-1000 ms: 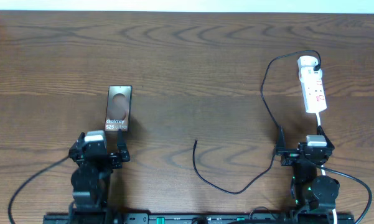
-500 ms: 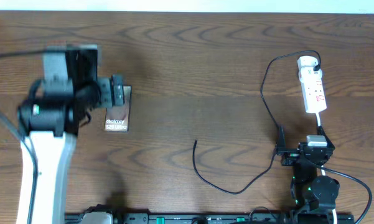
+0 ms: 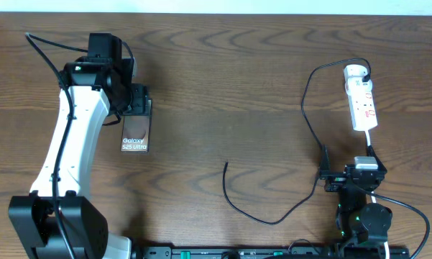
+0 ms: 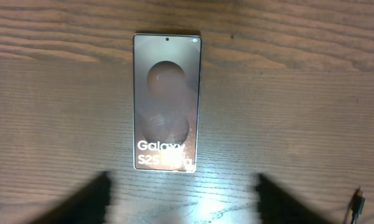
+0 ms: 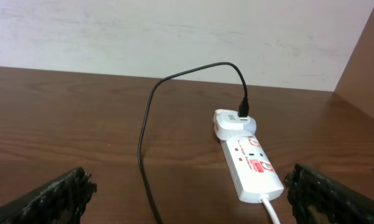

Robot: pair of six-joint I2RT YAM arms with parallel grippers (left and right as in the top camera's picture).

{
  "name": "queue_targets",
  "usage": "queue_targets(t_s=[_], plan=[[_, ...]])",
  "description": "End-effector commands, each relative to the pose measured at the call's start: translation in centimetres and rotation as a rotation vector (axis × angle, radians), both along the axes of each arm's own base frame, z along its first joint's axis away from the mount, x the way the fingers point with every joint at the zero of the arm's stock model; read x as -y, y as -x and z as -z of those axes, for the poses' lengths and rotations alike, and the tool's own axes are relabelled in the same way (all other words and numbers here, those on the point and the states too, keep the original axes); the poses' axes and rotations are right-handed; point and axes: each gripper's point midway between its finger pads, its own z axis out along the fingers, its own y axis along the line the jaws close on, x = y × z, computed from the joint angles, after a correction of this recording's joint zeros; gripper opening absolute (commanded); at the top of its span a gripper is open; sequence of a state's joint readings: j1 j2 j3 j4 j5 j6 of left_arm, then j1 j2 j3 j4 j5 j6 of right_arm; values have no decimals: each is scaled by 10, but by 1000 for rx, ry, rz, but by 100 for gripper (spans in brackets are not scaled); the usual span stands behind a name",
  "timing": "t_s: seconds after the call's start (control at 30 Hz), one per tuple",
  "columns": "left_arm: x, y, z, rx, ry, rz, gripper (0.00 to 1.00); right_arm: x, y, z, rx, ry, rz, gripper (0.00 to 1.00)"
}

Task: Plug charger to phone and switch on socket
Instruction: 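Move the left gripper over the Galaxy phone box and lower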

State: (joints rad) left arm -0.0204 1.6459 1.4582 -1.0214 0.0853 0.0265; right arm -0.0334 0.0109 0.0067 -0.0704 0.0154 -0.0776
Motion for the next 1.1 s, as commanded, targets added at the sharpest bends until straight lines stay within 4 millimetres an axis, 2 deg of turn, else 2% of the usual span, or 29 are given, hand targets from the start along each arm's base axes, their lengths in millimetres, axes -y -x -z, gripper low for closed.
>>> queue_targets(t_s=[0.0,0.43,0.87,1.07], plan=[[0,-3,-2,3,9,-3,98,-1,0,0,-1,10,-5,99],[-4,-3,1,2,-12,-8,98,-1,0,0,-1,10,-5,99],[-7,-1,29,-33,-31,-9,98,-1,0,0,-1,10,-5,99],[-10,-1,56,-113,-54,-9,98,-1,0,0,-1,10,-5,99]])
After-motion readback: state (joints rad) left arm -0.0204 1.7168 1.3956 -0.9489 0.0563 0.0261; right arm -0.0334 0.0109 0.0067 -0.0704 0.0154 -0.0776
